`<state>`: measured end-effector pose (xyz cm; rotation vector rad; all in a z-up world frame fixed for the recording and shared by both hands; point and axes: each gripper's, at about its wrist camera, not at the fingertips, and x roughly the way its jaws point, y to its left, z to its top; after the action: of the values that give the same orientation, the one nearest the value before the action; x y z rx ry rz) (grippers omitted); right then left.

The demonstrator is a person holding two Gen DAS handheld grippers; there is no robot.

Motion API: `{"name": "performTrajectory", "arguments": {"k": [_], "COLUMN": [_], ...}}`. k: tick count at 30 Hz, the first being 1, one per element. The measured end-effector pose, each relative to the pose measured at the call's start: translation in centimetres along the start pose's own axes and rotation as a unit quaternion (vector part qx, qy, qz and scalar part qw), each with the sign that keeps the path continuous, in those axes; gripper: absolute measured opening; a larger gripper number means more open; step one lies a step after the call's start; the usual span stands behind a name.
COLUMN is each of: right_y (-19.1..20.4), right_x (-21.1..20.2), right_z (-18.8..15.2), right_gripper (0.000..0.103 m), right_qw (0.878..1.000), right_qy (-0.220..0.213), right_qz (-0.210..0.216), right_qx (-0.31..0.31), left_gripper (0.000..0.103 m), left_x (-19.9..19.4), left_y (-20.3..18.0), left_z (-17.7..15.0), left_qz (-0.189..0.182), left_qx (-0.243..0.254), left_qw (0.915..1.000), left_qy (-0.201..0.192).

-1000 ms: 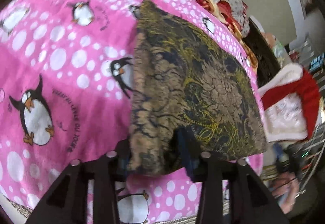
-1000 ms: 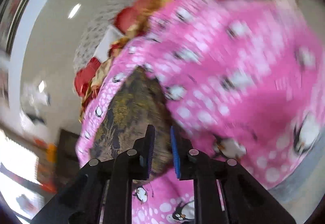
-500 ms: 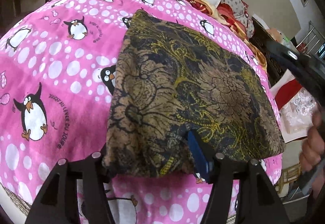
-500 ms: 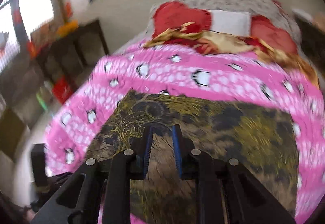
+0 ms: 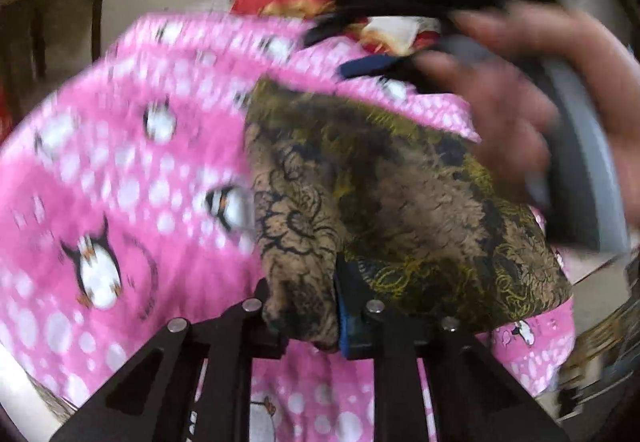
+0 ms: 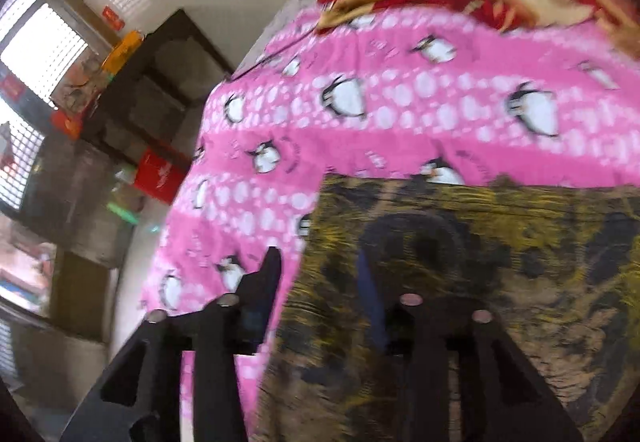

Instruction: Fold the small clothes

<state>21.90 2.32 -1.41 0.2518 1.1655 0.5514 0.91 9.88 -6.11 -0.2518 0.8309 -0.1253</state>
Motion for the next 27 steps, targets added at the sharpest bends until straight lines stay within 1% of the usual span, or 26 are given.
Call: {"name": "performTrajectory", "arguments": {"k": [2, 4, 6, 8, 10, 13, 14, 16, 18, 20, 22, 25, 26, 27], "right_y": [0.7, 1.4, 2.1, 3.0, 3.8, 5.0, 5.6, 6.1, 6.3, 6.0, 5.7, 4.8, 4.4, 4.1], "right_x": [0.9, 1.8, 2.6, 3.3, 3.8, 4.8, 5.3, 6.2, 7.2, 8.0, 8.4, 8.8, 8.7, 8.7], "right_z": [1.2, 2.3, 2.9, 3.5, 4.0, 4.2, 4.1, 3.7, 3.1, 2.8, 2.8, 3.0, 3.2, 3.3], "right_gripper": [0.052, 0.053, 0.053, 0.053, 0.054, 0.057, 0.059, 0.062, 0.063, 0.063, 0.063, 0.063, 0.062, 0.056], "right_qw": [1.0, 0.998, 0.995, 0.99, 0.983, 0.968, 0.959, 0.944, 0.924, 0.912, 0.911, 0.913, 0.914, 0.914], "right_qy": [0.03, 0.063, 0.083, 0.103, 0.119, 0.149, 0.164, 0.188, 0.214, 0.229, 0.233, 0.24, 0.239, 0.239], "right_qz": [-0.005, 0.0, -0.033, -0.069, -0.099, -0.144, -0.166, -0.193, -0.228, -0.252, -0.252, -0.255, -0.258, -0.259], "right_qx": [-0.003, -0.013, -0.035, -0.072, -0.095, -0.139, -0.163, -0.191, -0.218, -0.227, -0.227, -0.208, -0.201, -0.199], "left_gripper": [0.017, 0.017, 0.017, 0.017, 0.017, 0.017, 0.017, 0.017, 0.017, 0.017, 0.017, 0.016, 0.016, 0.016], "left_x": [-0.9, -1.6, -2.0, -2.4, -2.6, -2.5, -2.5, -2.5, -2.5, -2.5, -2.6, -2.8, -2.8, -2.8], "left_y": [-1.2, -2.3, -3.4, -4.4, -5.6, -7.4, -7.6, -8.2, -8.7, -9.1, -9.2, -9.2, -9.2, -9.2], "left_z": [0.4, 1.0, 1.6, 2.0, 2.5, 3.0, 3.1, 3.3, 3.4, 3.3, 3.2, 3.0, 3.0, 3.0], "left_qz": [0.001, -0.003, -0.005, -0.007, -0.011, -0.016, -0.019, -0.022, -0.028, -0.031, -0.036, -0.039, -0.04, -0.042], "left_qx": [0.024, 0.046, 0.067, 0.085, 0.103, 0.126, 0.128, 0.133, 0.135, 0.139, 0.14, 0.142, 0.143, 0.142], "left_qw": [0.9994, 0.998, 0.9959, 0.9938, 0.9916, 0.9884, 0.988, 0.9872, 0.9868, 0.9859, 0.9858, 0.9853, 0.9853, 0.9853], "left_qy": [-0.024, -0.043, -0.06, -0.071, -0.078, -0.084, -0.084, -0.085, -0.085, -0.087, -0.086, -0.086, -0.085, -0.085]}}
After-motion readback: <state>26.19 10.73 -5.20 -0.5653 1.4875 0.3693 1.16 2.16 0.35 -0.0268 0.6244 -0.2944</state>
